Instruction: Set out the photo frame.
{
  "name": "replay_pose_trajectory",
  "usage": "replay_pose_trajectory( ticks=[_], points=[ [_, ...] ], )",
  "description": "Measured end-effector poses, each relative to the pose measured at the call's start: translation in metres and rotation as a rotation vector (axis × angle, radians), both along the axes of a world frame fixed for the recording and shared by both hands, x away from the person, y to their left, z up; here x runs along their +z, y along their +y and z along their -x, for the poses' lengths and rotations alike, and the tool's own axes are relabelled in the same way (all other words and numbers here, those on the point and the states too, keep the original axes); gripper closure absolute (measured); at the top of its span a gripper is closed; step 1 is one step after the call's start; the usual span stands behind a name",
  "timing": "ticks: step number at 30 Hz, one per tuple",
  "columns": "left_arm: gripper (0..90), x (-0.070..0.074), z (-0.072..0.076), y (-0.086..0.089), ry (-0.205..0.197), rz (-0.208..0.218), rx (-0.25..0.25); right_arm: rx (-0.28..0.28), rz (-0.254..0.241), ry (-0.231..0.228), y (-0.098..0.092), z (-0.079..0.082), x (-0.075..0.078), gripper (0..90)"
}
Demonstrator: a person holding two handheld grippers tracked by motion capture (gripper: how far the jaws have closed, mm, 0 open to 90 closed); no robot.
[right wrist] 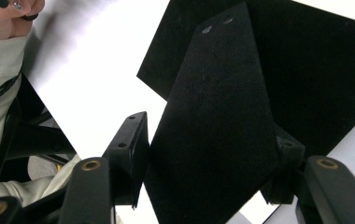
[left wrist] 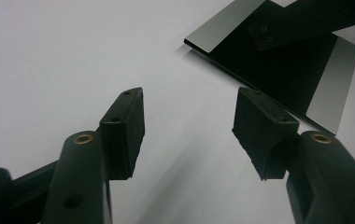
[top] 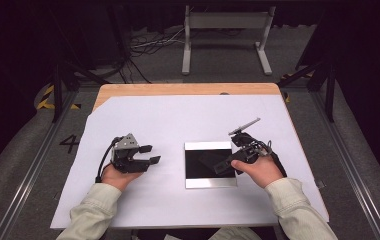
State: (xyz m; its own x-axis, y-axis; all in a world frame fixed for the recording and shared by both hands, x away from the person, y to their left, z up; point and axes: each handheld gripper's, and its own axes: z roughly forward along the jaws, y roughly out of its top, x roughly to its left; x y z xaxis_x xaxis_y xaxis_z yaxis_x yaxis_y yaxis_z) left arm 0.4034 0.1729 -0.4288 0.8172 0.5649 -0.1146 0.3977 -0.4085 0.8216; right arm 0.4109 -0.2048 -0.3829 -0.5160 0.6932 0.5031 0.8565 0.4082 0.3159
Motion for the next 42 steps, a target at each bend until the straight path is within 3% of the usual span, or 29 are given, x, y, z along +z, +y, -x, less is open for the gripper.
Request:
replay_pose_trajectory(
  ticks=[6, 7, 16, 22, 30, 36, 42],
  points=[
    [43.9, 0.000, 0.000, 0.000, -0.002, 0.000, 0.001, 0.015, 0.004, -0.018, 0.002, 0.003, 0.003, 45.3],
    [43.9, 0.000, 0.000, 0.000, 0.000, 0.000, 0.000, 0.021, -0.053, 0.000, 0.001, 0.004, 0.005, 57.3],
    [43.9, 0.000, 0.001, -0.001, 0.001, 0.001, 0.002, 0.073, -0.064, -0.046, 0.007, 0.011, 0.017, 68.0],
    [43.8, 0.000, 0.000, -0.001, -0.002, -0.001, 0.000, 0.070, -0.126, -0.055, 0.004, 0.014, 0.023, 75.0],
    [43.8, 0.000, 0.000, -0.001, -0.002, -0.003, -0.002, 0.085, -0.175, -0.075, 0.006, 0.018, 0.027, 86.3],
    [43.8, 0.000, 0.000, -0.001, -0.002, 0.000, 0.000, 0.093, -0.188, -0.108, 0.010, 0.021, 0.031, 87.0],
    [43.8, 0.000, 0.000, -0.001, 0.000, -0.001, 0.001, 0.053, -0.212, -0.154, 0.003, 0.021, 0.030, 87.0]
  ],
)
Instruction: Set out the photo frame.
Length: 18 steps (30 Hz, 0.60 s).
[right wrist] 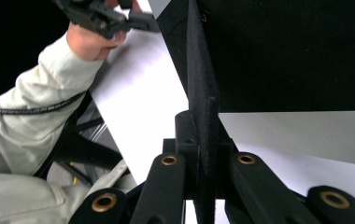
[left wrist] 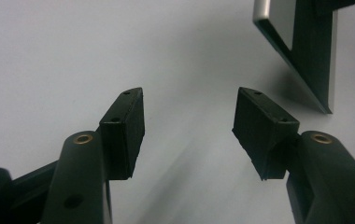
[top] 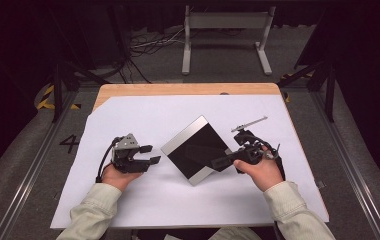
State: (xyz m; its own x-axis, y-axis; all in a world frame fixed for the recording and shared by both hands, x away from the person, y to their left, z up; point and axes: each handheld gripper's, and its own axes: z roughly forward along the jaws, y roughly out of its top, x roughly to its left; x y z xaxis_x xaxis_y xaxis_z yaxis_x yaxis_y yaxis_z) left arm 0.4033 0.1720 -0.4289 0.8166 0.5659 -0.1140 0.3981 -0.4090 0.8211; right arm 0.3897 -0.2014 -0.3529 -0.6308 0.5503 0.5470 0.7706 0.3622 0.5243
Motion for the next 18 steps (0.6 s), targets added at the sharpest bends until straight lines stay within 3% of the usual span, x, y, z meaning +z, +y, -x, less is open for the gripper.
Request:
replay_pose_trajectory(
  ticks=[9, 14, 18],
  points=[
    [43.8, 0.000, 0.000, -0.001, -0.001, 0.000, -0.002, -0.103, -0.047, -0.121, -0.008, 0.001, -0.001, 87.0],
    [43.8, 0.000, 0.000, -0.001, -0.004, -0.004, -0.002, -0.191, -0.073, -0.196, -0.014, 0.001, -0.017, 87.0],
    [43.8, 0.000, 0.000, -0.001, 0.000, -0.001, -0.002, -0.210, -0.102, -0.217, -0.021, 0.003, -0.026, 86.9]
  ],
)
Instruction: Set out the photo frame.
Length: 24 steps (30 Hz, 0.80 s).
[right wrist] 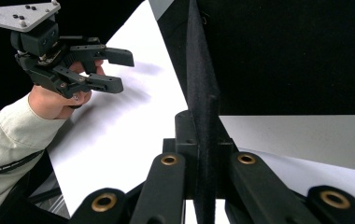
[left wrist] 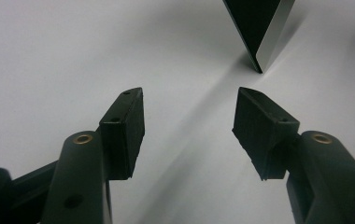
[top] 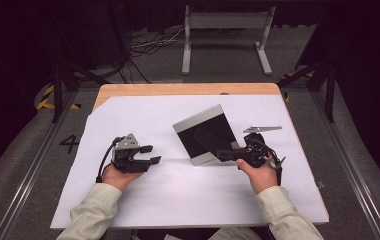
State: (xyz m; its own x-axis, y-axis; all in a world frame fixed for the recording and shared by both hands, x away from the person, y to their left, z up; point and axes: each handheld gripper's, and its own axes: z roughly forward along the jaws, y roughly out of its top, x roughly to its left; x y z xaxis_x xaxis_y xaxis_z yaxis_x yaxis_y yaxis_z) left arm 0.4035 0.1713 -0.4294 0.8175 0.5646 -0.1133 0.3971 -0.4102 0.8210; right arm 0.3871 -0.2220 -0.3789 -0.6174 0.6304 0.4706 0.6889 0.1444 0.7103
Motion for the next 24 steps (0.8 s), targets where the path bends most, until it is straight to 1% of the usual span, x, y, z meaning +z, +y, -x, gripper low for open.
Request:
replay_pose_trajectory(
  ticks=[3, 4, 5, 6, 8, 9, 10, 12, 13, 14, 15, 17, 20, 21, 22, 24],
  points=[
    [43.8, 0.000, 0.000, 0.000, 0.000, -0.003, 0.001, 0.004, -0.001, -0.006, -0.003, 0.001, -0.003, 86.6],
    [43.8, 0.000, 0.000, 0.000, 0.002, -0.004, 0.001, 0.006, 0.012, -0.005, -0.005, 0.003, -0.004, 85.8],
    [43.8, 0.000, 0.000, -0.001, 0.001, -0.002, -0.002, 0.006, 0.012, -0.005, -0.005, 0.003, -0.004, 85.8],
    [43.7, 0.000, 0.001, -0.001, 0.002, -0.002, -0.001, 0.012, 0.028, -0.012, -0.007, 0.004, -0.005, 84.6],
    [43.7, 0.000, 0.001, -0.001, 0.000, -0.004, -0.003, 0.015, 0.038, -0.018, -0.008, 0.005, -0.006, 84.0],
    [43.7, 0.000, 0.001, -0.001, 0.000, -0.004, -0.003, 0.017, 0.045, -0.016, -0.009, 0.006, -0.007, 83.7],
    [43.7, 0.000, 0.001, -0.001, 0.000, -0.004, -0.003, 0.019, 0.056, -0.001, -0.011, 0.007, -0.009, 83.2],
    [43.6, 0.000, 0.001, -0.001, 0.001, -0.004, -0.001, 0.021, 0.062, 0.007, -0.013, 0.008, -0.010, 83.0],
    [43.6, 0.000, 0.000, -0.001, -0.002, -0.003, -0.002, 0.027, 0.074, 0.017, -0.014, 0.008, -0.011, 82.8],
    [43.6, 0.000, 0.001, -0.002, 0.007, -0.001, -0.002, 0.041, 0.110, 0.016, -0.017, 0.010, -0.014, 81.2],
    [43.6, 0.000, 0.001, -0.002, 0.007, -0.001, -0.002, 0.041, 0.110, 0.016, -0.017, 0.010, -0.014, 81.2],
    [43.6, 0.000, 0.001, -0.002, 0.005, -0.002, -0.001, 0.057, 0.155, 0.005, -0.018, 0.013, -0.017, 80.2],
    [43.6, 0.000, 0.000, -0.002, -0.003, -0.006, -0.006, 0.064, 0.176, 0.015, -0.019, 0.017, -0.020, 79.6],
    [43.6, 0.000, 0.000, -0.003, -0.002, -0.006, -0.008, 0.067, 0.196, 0.022, -0.019, 0.018, -0.022, 78.5],
    [43.6, 0.000, 0.000, -0.003, -0.007, -0.011, -0.007, 0.067, 0.196, 0.022, -0.019, 0.018, -0.022, 78.5],
    [43.4, 0.000, 0.000, -0.003, 0.000, -0.010, -0.009, 0.069, 0.213, 0.026, -0.019, 0.020, -0.025, 77.5]
  ],
)
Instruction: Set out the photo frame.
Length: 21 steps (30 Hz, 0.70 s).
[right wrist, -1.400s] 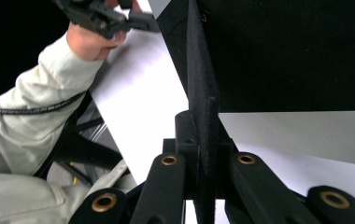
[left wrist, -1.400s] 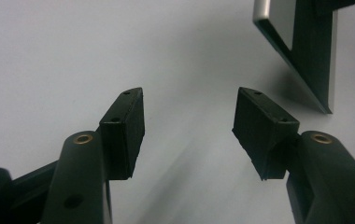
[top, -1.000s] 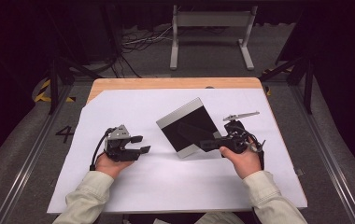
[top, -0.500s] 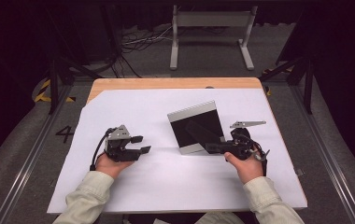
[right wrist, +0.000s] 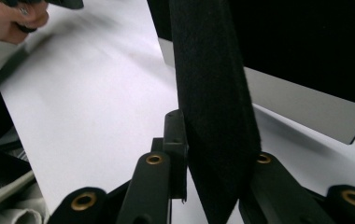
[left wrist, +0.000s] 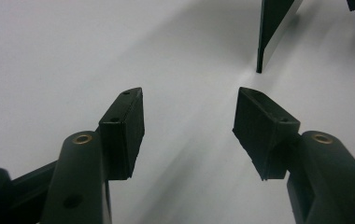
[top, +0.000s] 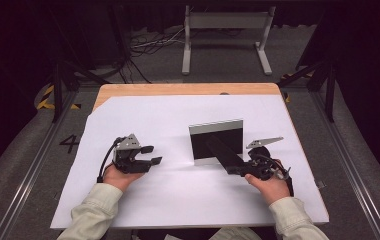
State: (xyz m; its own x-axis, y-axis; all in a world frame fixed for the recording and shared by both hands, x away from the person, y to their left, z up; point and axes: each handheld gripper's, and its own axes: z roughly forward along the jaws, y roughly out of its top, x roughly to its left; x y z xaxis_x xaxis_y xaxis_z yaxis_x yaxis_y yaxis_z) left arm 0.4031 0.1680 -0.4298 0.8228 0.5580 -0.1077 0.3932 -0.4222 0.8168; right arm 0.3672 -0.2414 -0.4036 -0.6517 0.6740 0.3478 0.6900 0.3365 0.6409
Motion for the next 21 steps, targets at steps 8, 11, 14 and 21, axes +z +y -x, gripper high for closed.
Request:
replay_pose_trajectory(
  ticks=[8, 11, 14, 21],
  points=[
    [43.0, 0.000, 0.000, 0.000, -0.002, 0.002, 0.000, 0.025, 0.050, -0.018, -0.002, 0.005, -0.009, 75.7],
    [43.0, 0.000, 0.000, -0.001, -0.002, 0.002, 0.000, 0.035, 0.074, -0.025, -0.002, 0.007, -0.011, 74.7],
    [42.9, 0.000, 0.000, 0.000, -0.004, 0.001, 0.000, 0.048, 0.107, -0.040, -0.003, 0.009, -0.014, 73.2],
    [42.7, 0.000, 0.000, -0.002, -0.002, 0.002, -0.003, 0.062, 0.148, -0.063, -0.002, 0.013, -0.018, 72.3]
  ],
)
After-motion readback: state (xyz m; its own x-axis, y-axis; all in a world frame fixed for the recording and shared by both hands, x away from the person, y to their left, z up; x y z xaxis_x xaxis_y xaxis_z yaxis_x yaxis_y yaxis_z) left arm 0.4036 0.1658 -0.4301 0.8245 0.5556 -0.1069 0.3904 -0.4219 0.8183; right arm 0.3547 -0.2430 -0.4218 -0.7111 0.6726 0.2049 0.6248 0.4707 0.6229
